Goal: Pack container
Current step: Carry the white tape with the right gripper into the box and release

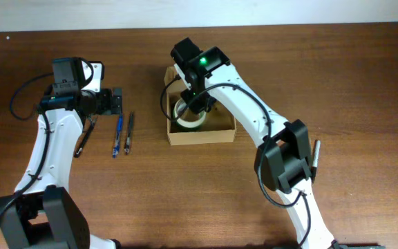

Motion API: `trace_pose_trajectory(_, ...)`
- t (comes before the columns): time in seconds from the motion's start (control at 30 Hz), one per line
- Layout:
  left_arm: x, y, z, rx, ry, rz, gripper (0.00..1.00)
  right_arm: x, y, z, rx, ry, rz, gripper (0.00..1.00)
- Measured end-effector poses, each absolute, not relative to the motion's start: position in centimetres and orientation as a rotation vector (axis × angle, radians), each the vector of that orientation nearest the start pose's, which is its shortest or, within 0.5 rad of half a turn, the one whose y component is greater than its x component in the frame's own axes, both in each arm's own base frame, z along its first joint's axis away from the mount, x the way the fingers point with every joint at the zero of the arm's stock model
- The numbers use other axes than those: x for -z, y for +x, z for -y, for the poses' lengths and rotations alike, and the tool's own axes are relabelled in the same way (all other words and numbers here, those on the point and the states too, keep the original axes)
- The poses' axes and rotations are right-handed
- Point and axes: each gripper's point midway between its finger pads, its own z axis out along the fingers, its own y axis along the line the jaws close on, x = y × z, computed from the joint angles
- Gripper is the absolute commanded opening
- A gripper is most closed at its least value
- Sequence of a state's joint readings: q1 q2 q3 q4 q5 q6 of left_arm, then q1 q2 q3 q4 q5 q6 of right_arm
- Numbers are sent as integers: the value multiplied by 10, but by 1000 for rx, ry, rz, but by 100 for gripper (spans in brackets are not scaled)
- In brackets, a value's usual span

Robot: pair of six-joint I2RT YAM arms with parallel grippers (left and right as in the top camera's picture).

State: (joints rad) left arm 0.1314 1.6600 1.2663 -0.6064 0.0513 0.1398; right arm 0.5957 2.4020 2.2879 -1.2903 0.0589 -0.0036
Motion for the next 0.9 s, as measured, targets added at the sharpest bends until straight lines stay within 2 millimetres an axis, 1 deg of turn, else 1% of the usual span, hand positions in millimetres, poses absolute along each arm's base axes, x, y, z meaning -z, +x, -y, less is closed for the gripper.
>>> trace_pose_trajectory(0.1,-131,423,-47,-37,30,-2569,99,-73,428,-280,-4,-866,-2832,5)
trace_pose_trajectory(0.13,-131,423,-47,-37,30,-2569,99,-73,429,-281,-9,-863,-2828,9)
trace_pose_trajectory(0.2,-131,423,-47,-37,30,-2569,99,-73,431,-283,-21,-852,-2819,12)
trace_pose_trajectory(0.27,-131,423,-47,-37,30,-2569,99,-73,432,-284,-23,-853,-2818,18)
trace_pose_trajectory(0.33,-131,423,-47,-37,30,-2569,99,-73,431,-284,-27,-853,-2820,24)
trace_pose_trajectory(0.47,-131,423,-47,-37,30,-2569,99,-71,422,-278,-11,-871,-2861,28)
trace_pose_trajectory(0.53,-131,423,-47,-37,30,-2569,99,-75,417,-269,39,-879,-2879,31)
trace_pose_trajectory(0.6,-131,423,-47,-36,30,-2569,99,-94,414,-256,115,-873,-2869,37)
trace_pose_trajectory(0.67,-131,423,-47,-37,30,-2569,99,-126,417,-248,147,-840,-2804,41)
trace_pose_trajectory(0.7,-131,423,-47,-36,30,-2569,99,-164,418,-242,149,-800,-2729,42)
trace_pose_trajectory(0.73,-131,423,-47,-37,30,-2569,99,-186,418,-237,141,-775,-2687,42)
trace_pose_trajectory(0.77,-131,423,-47,-36,30,-2569,99,-230,416,-226,121,-715,-2605,42)
trace_pose_trajectory(0.8,-131,423,-47,-36,30,-2569,99,-276,411,-209,98,-643,-2520,42)
trace_pose_trajectory(0.83,-131,423,-47,-37,30,-2569,99,-309,407,-194,79,-582,-2457,43)
trace_pose_trajectory(0.87,-131,423,-47,-37,30,-2569,99,-347,400,-167,68,-493,-2382,44)
trace_pose_trajectory(0.9,-131,423,-47,-37,30,-2569,99,-405,383,-111,78,-311,-2263,49)
